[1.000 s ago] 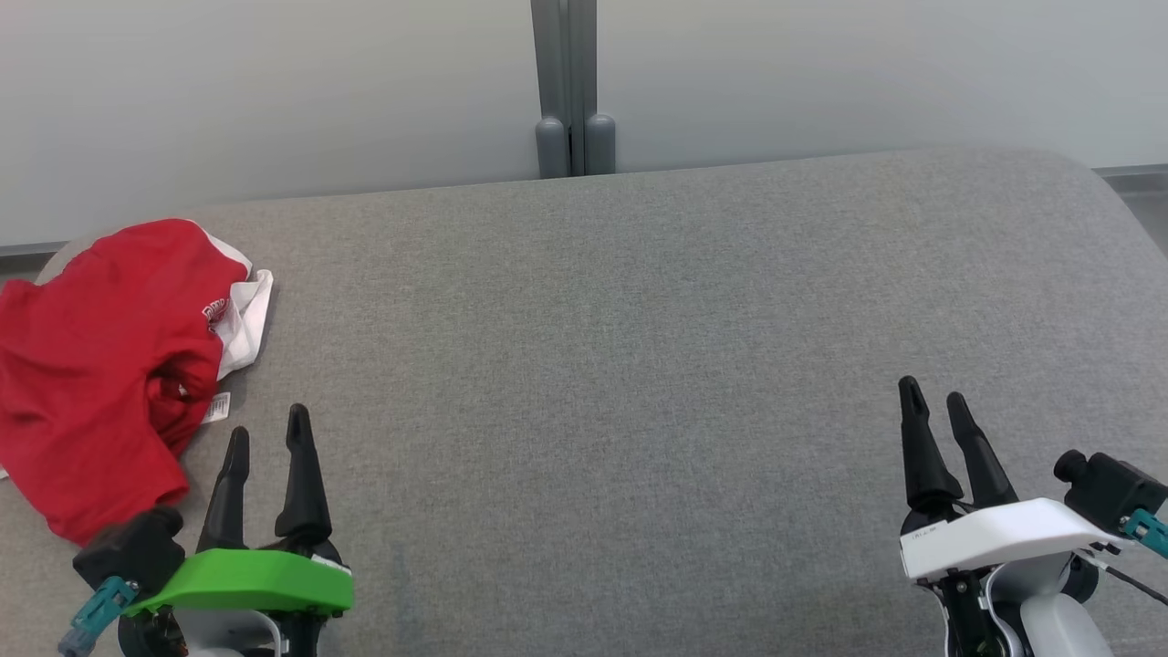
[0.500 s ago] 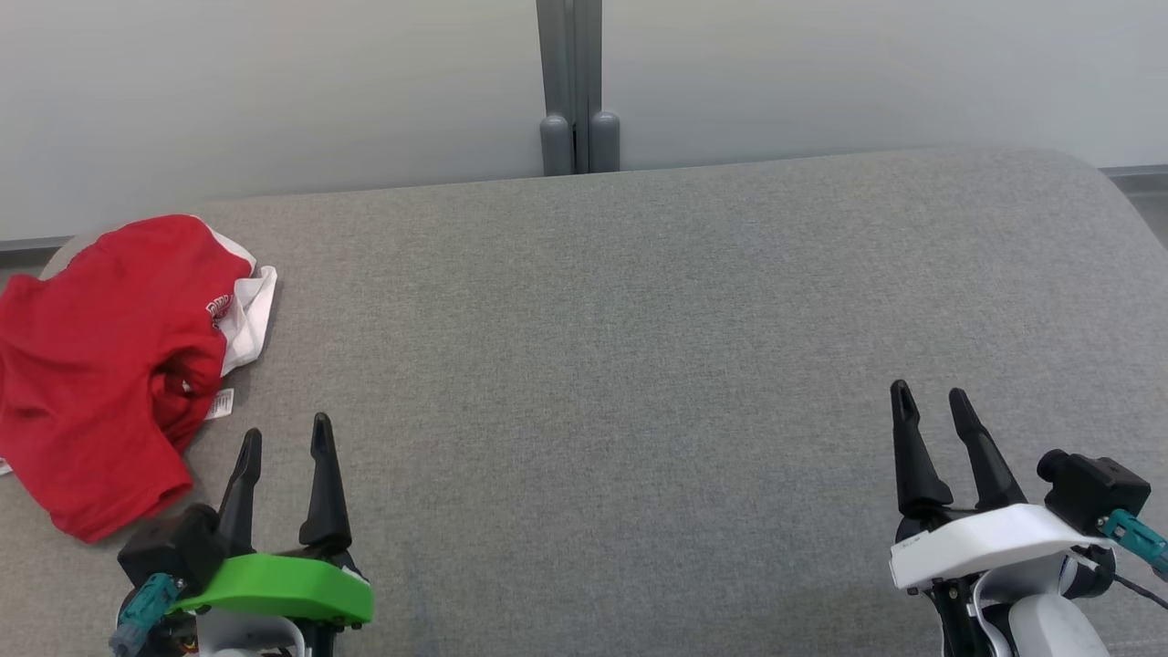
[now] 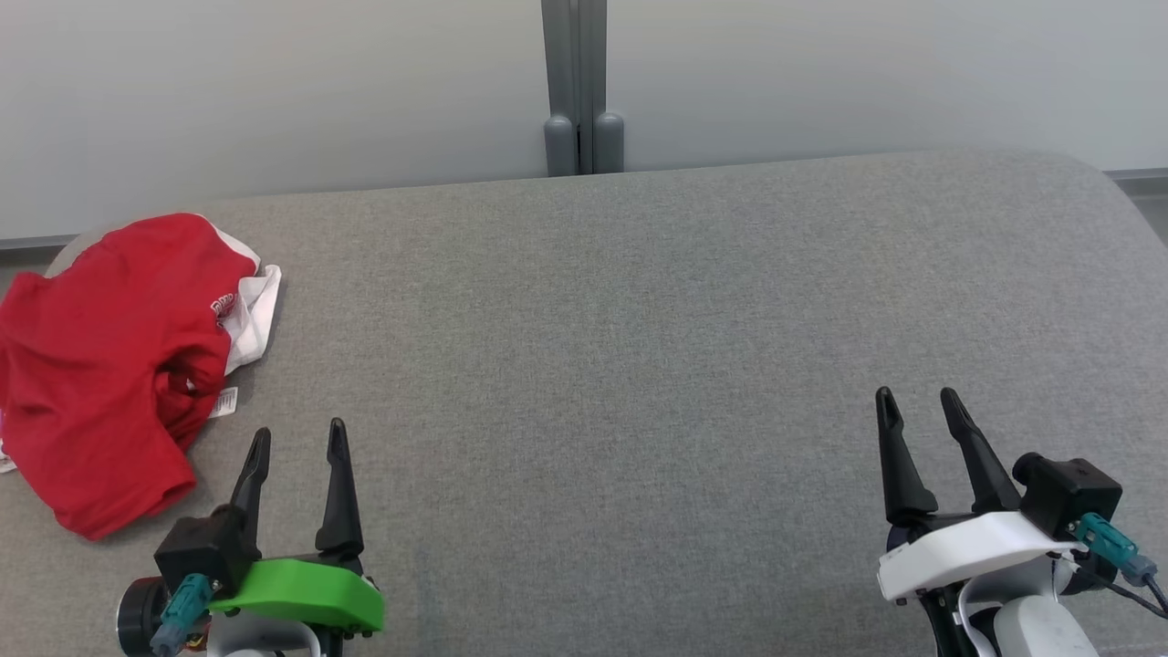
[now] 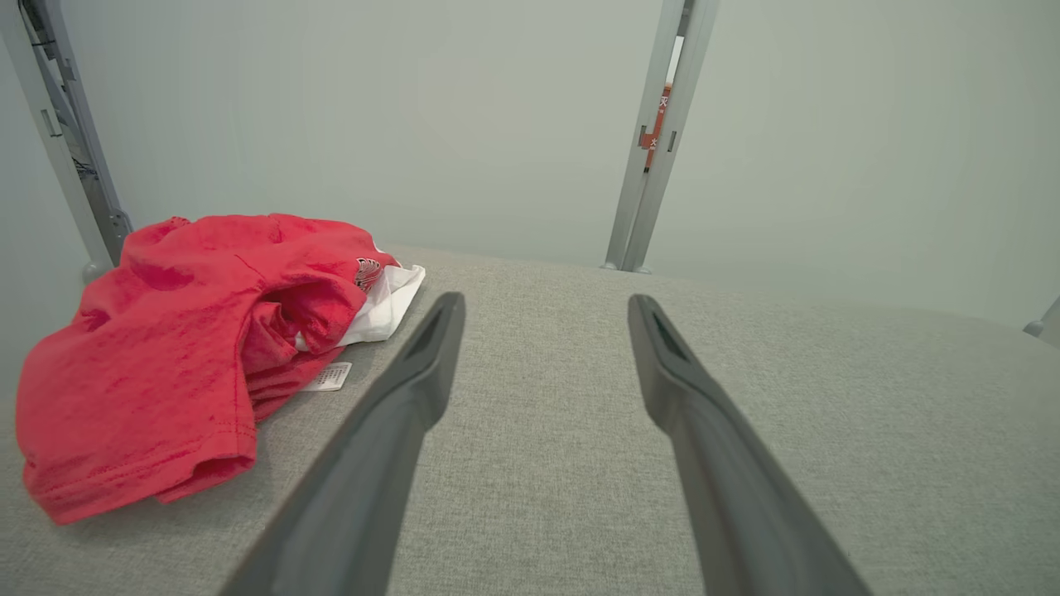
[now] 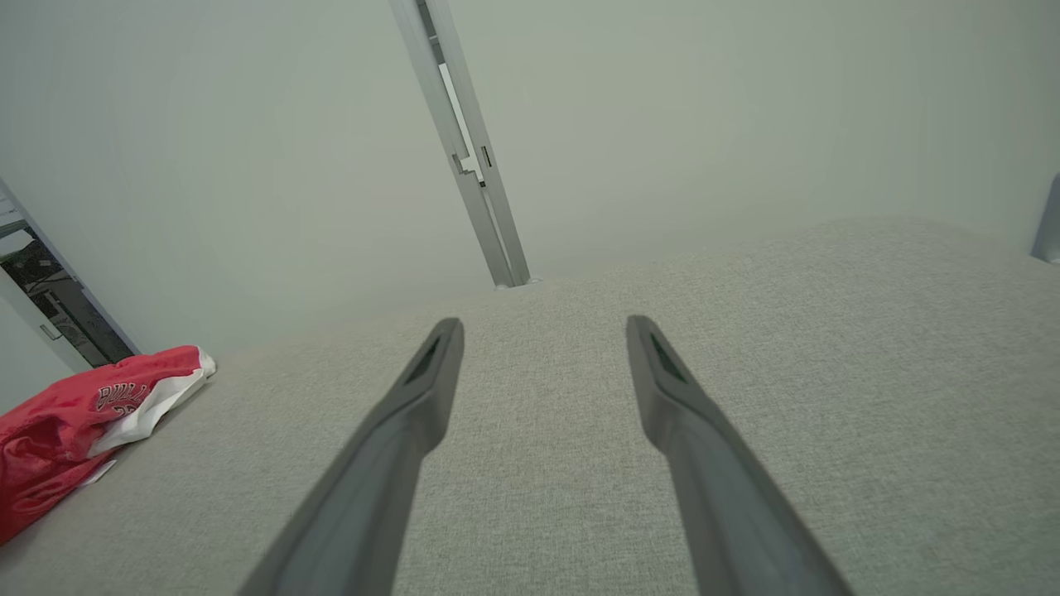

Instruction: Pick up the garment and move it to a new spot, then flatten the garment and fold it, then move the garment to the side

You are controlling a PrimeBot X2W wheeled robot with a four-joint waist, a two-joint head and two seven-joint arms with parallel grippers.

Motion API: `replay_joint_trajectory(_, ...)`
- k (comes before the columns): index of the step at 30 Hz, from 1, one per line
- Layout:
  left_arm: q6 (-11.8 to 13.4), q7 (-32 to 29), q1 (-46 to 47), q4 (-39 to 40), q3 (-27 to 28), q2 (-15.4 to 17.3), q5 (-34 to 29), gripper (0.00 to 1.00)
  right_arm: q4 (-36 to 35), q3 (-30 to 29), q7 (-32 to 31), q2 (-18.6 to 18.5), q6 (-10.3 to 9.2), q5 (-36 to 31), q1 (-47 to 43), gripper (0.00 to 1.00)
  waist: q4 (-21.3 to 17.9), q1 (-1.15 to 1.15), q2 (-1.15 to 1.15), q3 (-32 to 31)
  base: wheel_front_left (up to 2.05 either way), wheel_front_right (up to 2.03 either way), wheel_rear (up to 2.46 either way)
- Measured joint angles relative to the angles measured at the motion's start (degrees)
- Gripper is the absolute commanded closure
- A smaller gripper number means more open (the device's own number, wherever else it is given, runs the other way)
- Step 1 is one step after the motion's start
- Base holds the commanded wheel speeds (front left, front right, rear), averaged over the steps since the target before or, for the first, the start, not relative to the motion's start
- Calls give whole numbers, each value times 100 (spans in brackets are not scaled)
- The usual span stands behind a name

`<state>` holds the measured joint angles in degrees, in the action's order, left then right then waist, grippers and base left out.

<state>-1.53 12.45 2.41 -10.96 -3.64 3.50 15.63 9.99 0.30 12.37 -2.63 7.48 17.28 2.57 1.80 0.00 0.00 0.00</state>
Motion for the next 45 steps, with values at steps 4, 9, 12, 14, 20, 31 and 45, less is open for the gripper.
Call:
replay_joint_trajectory(4,11,31,1,-14,-22,16,-163,0,46,9,46,-2,0,-167,1,0,3,0,0,-12,0,0,0)
replay_joint_trajectory(9,42,30,1,-14,-52,44,-305,0,91,14,97,-5,0,-402,1,0,10,0,0,-28,0,0,0)
replay_joint_trajectory(12,53,0,1,10,-70,59,-428,0,107,18,136,-7,0,-504,1,0,19,0,0,-37,0,0,0)
replay_joint_trajectory(14,58,-30,-1,53,-83,63,-471,0,129,22,158,-8,0,-570,1,0,25,0,0,-42,0,0,0)
replay_joint_trajectory(20,63,-189,-13,188,-114,73,-567,0,227,24,223,-9,0,-712,2,0,48,0,0,-52,0,0,0)
replay_joint_trajectory(31,105,-374,-133,425,-142,107,-634,0,304,8,265,-12,1,-739,9,0,50,0,0,-70,0,0,0)
replay_joint_trajectory(45,154,-435,-180,498,-169,146,-541,0,413,1,268,-12,1,-675,33,0,27,0,0,-70,0,0,0)
